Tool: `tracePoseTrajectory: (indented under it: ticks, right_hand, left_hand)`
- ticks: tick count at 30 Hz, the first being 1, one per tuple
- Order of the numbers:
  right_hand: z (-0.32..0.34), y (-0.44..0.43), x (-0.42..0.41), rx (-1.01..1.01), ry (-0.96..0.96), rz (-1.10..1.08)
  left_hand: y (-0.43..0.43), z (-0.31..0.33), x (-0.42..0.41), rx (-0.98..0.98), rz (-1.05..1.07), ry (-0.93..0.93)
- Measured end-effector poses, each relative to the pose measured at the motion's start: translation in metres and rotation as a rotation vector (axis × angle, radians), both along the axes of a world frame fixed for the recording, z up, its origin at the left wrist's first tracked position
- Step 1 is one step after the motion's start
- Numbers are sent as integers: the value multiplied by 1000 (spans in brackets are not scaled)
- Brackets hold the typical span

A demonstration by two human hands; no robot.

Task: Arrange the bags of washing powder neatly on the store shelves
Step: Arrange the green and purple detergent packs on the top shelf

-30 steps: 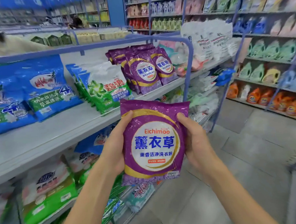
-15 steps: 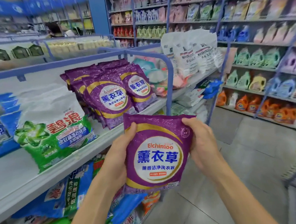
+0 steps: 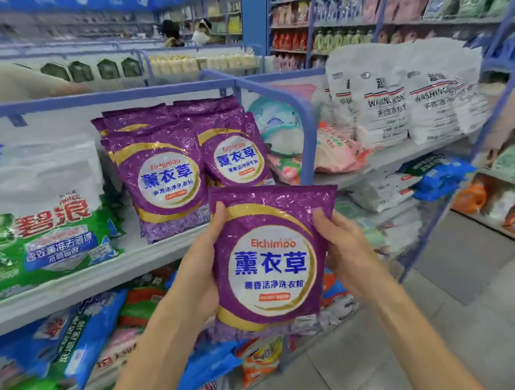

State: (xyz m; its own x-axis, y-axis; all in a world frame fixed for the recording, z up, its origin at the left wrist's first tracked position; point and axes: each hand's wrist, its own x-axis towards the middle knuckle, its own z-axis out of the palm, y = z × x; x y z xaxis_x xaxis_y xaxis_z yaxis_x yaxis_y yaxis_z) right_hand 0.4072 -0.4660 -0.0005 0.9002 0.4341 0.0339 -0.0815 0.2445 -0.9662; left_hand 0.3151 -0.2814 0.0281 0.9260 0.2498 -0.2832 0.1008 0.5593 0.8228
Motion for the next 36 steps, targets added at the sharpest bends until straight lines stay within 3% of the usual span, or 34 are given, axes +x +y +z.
tracePoseTrajectory:
  ticks: [4, 11, 21, 28, 32, 36]
  right_hand:
    - [-33, 3, 19, -76, 44, 263]
    - [-10, 49, 102, -63, -58, 171]
    - [-3, 111, 212, -44, -128, 119]
    - [-27, 115, 215, -115, -197, 146]
    - [-32, 105, 197, -171, -269, 42]
    - [-42, 83, 180, -334, -391, 87]
  left_hand:
    - [0, 7, 23, -26, 127, -31]
    - [31, 32, 104, 163, 273, -127]
    - [63, -17, 142, 780, 241, -15]
    - [42, -41, 152, 916, 526, 56]
    - [24, -44, 154, 993, 643, 135]
    - [12, -52, 148, 982, 636, 221]
